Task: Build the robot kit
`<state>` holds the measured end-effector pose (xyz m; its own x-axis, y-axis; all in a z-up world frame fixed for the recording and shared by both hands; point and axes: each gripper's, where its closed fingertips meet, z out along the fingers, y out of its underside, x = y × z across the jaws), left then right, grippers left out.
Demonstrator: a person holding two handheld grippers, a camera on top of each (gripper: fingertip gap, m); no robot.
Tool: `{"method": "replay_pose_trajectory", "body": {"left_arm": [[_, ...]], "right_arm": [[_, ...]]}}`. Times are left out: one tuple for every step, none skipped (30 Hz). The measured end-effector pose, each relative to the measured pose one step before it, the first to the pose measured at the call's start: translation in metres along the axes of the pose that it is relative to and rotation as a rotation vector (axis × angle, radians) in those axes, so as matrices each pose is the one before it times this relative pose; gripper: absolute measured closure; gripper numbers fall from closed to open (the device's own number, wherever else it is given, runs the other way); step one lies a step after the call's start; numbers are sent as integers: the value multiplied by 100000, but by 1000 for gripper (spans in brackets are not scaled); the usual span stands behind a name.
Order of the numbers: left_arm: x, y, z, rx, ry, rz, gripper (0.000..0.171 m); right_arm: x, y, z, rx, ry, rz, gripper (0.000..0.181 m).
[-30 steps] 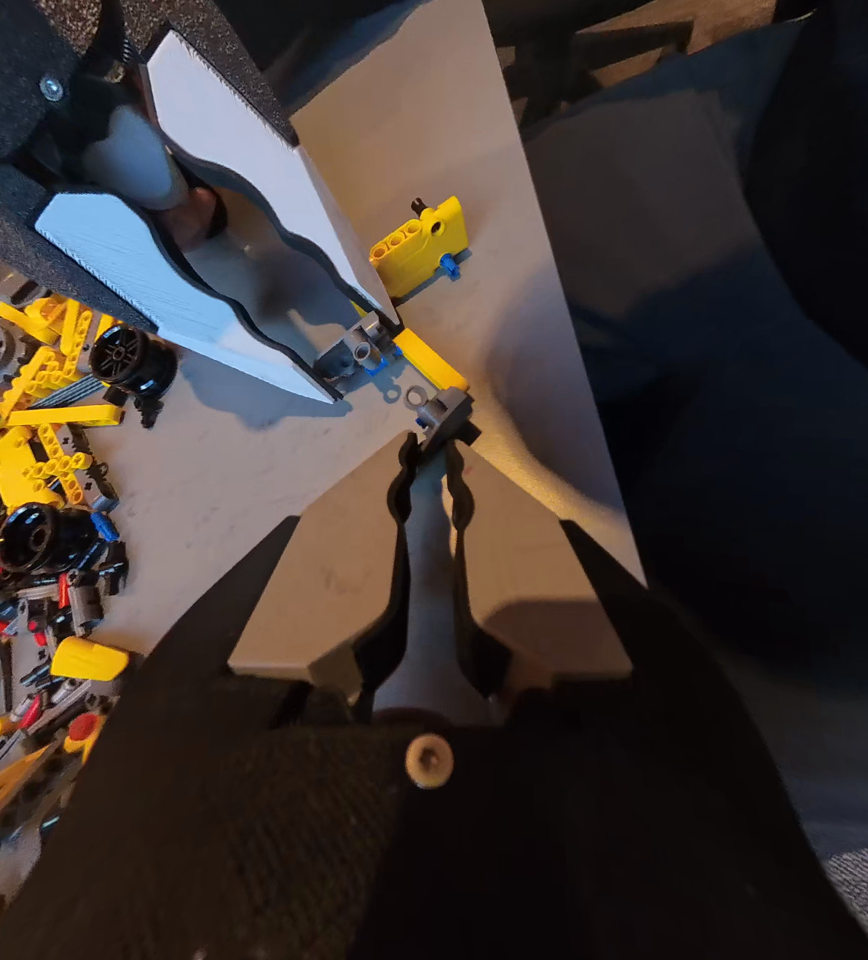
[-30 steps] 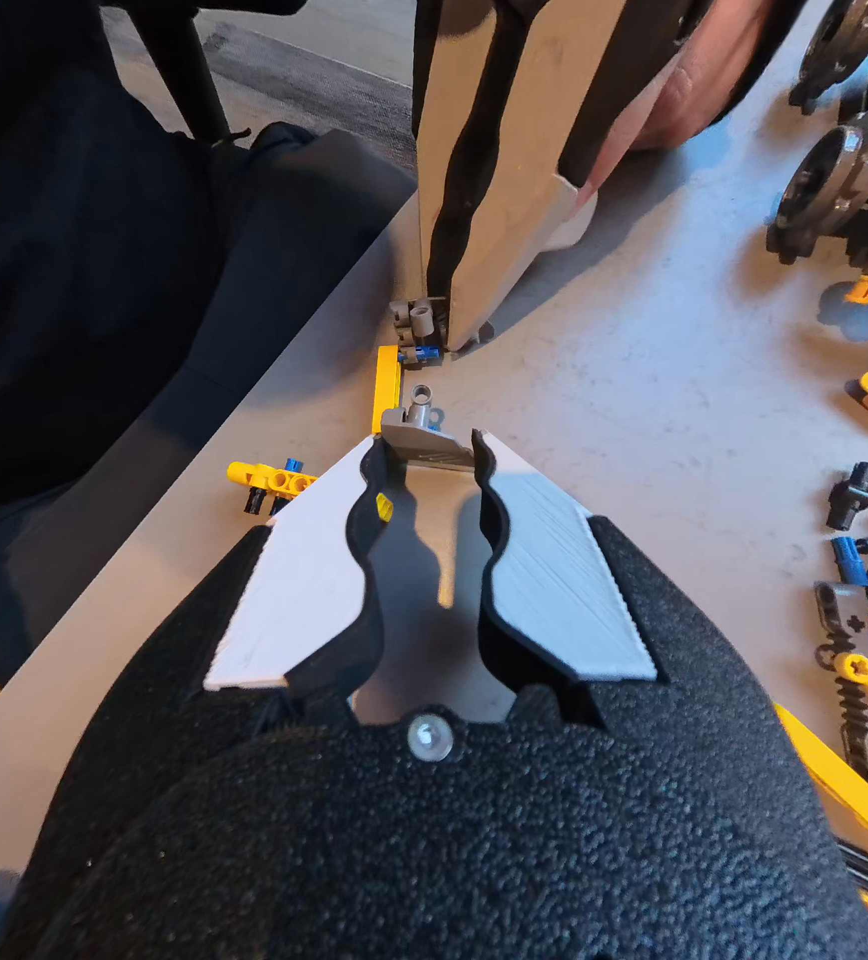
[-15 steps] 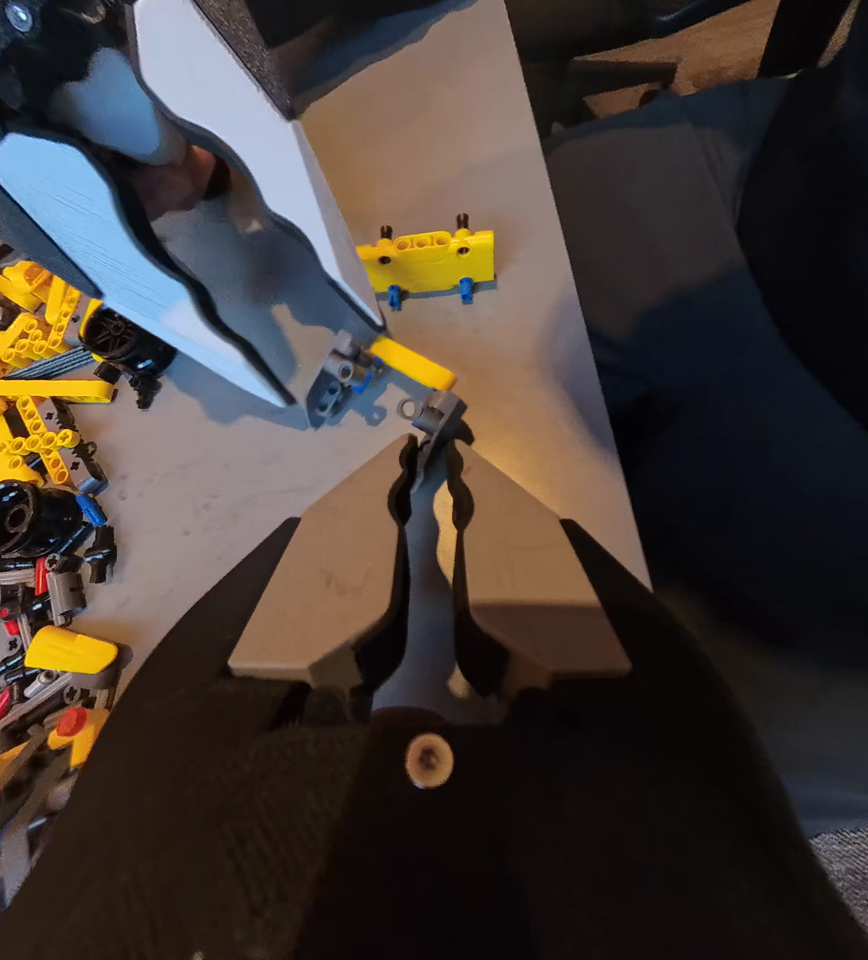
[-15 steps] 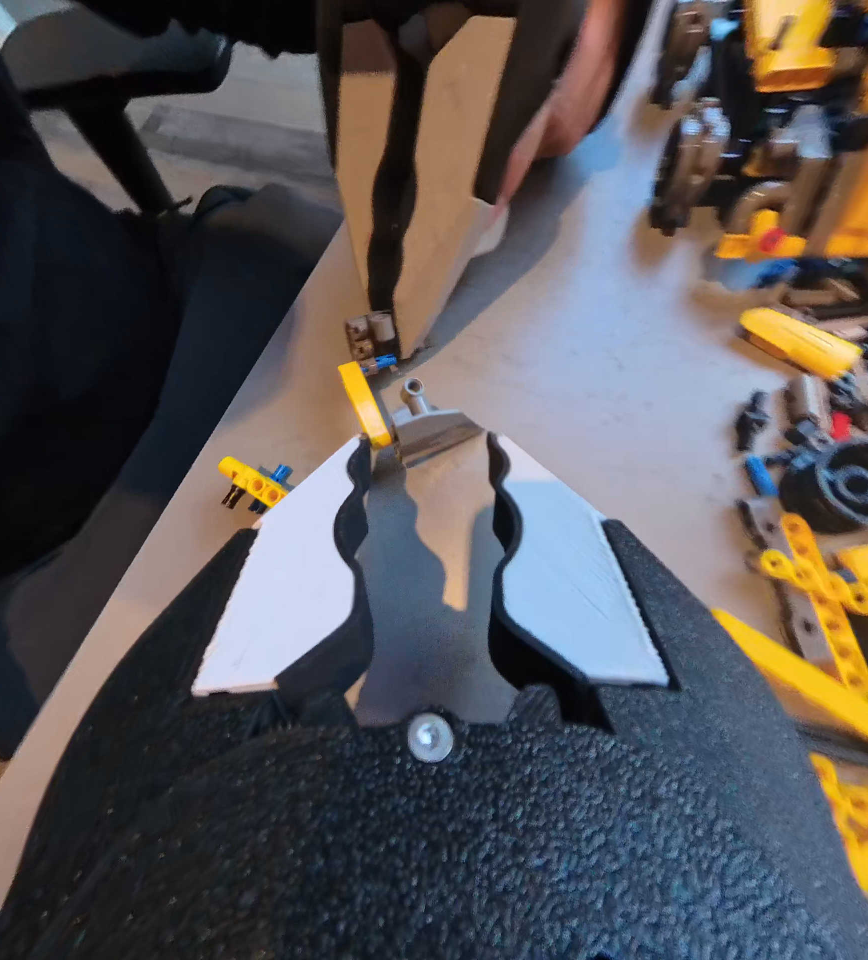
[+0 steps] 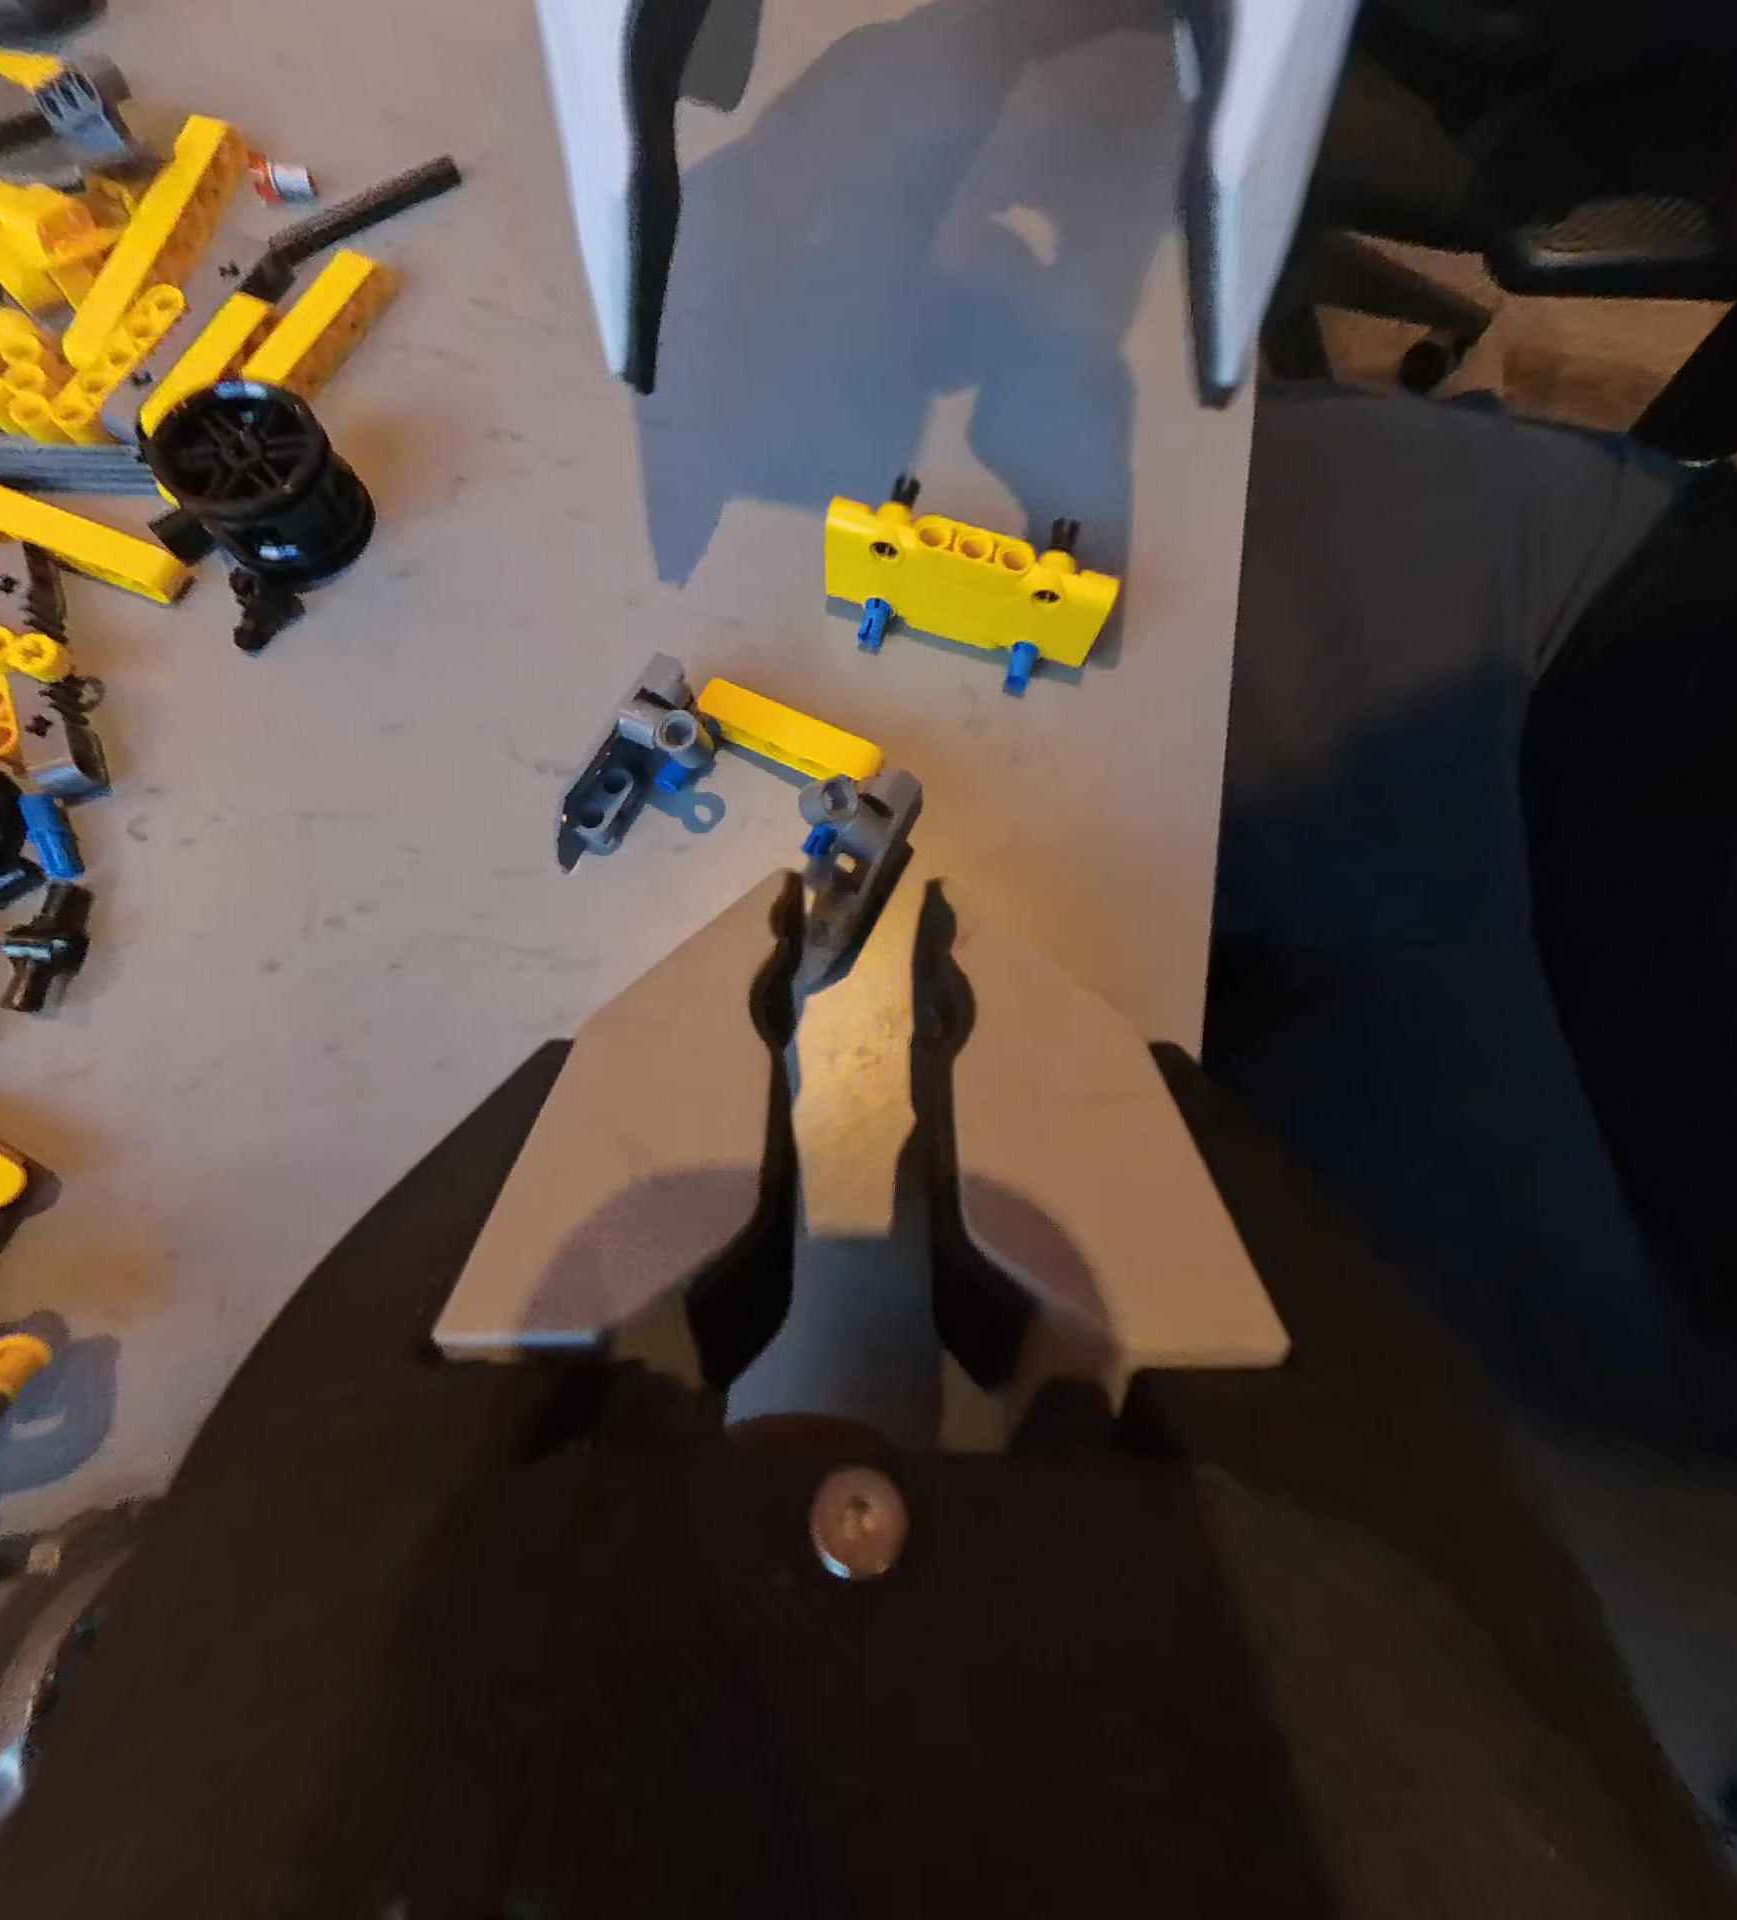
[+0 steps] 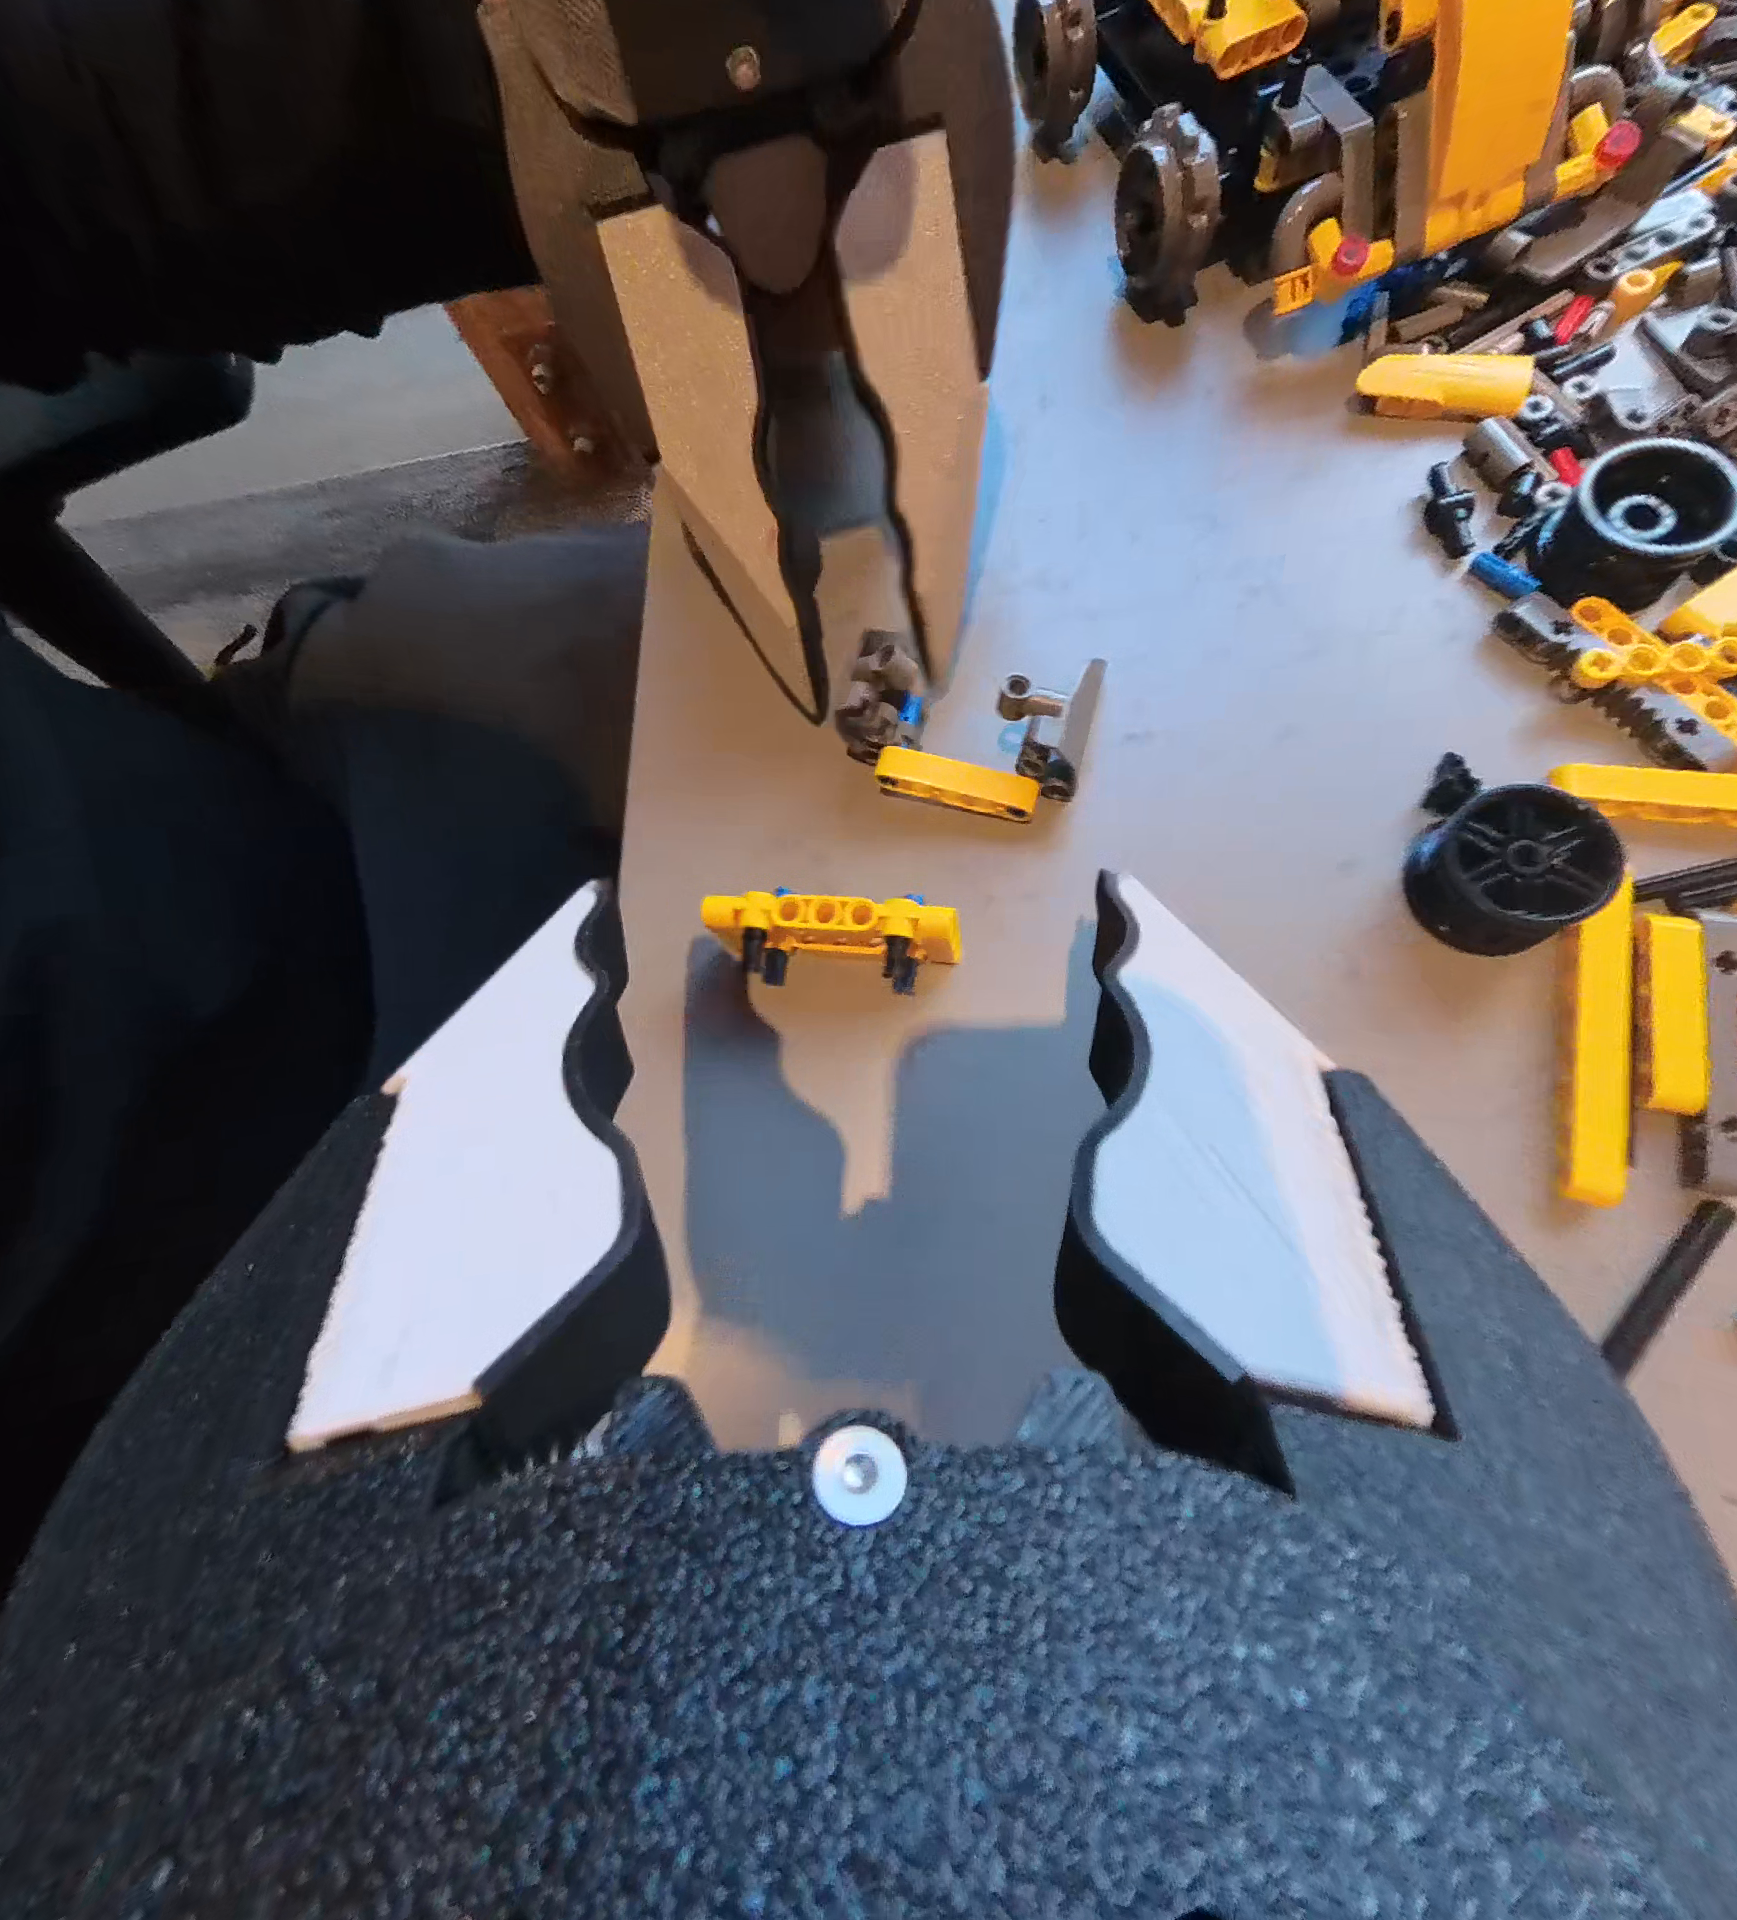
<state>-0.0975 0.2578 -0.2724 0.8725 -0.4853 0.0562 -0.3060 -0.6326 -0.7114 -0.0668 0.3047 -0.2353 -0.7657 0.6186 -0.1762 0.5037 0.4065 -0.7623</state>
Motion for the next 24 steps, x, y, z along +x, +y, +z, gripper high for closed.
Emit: {"method": "replay_pose_trajectory", "body": {"left_arm": [[-77,276,-20,-2512,-1125,-998,143],[-87,170,-129,-1785,-1493,-173,137],[47,-38,-274,-575,-846,760,134],[12,-221,-390,307,-971,1460,130],[-163,-366,-439,674,-1462,1822,126],[-237,-436,-426,545,-1097,2380,123],[-282,-473,-325,398,-509,2818,120],[-274,-450,-156,159,317,3004,119],[-284,-371,20,-249,1090,2724,118],[-143,-296,149,-649,2462,2308,118],[114,-262,168,-332,3962,1909,120],[-41,-118,105,-408,2534,557,121],[-247,108,28,-1339,447,-1093,121],[-43,86,-29,-685,516,-1969,122],[236,-108,-55,1511,797,-1981,125],[451,-221,14,3107,889,-1236,128],[412,21,144,2229,237,-378,130],[7,443,285,-239,-1917,-424,134],[-90,707,337,-2059,-1812,-713,135],[118,626,349,-1695,122,-1293,135],[282,350,293,-135,1493,-1414,135],[228,150,197,722,1219,-974,137],[96,65,112,801,271,-50,142],[-8,-38,64,1164,-343,537,149]], "right_arm": [[-399,76,162,301,773,955,89],[-266,113,175,720,1499,1095,89],[-223,223,211,272,1346,1135,89],[-188,290,242,-191,1109,932,89],[-60,333,247,-653,1512,873,89],[-32,335,245,-952,1332,657,87],[-168,206,221,-366,277,173,86],[-178,100,221,15,-99,35,86],[-3,177,198,-844,747,-178,85],[75,199,73,-1499,1286,-1284,85],[121,-42,-133,-586,1349,-2204,89],[218,-405,-354,1198,1108,-1652,99],[379,-687,-477,2628,744,223,114],[661,-855,-492,3426,1054,2425,129],[921,-863,-352,3494,1457,3974,136],[858,-724,-69,2315,481,4418,133],[570,-453,276,110,-1467,4012,129],[409,-263,597,-1625,-2148,3080,124],[457,-206,780,-2012,-1378,1797,124],[437,-177,869,-1776,-821,910,126],[247,-46,890,-2391,-1282,729,126],[37,94,843,-2928,-1793,230,126],[75,230,713,-2987,-941,-359,131],[188,391,596,-3263,112,-517,138]]}}
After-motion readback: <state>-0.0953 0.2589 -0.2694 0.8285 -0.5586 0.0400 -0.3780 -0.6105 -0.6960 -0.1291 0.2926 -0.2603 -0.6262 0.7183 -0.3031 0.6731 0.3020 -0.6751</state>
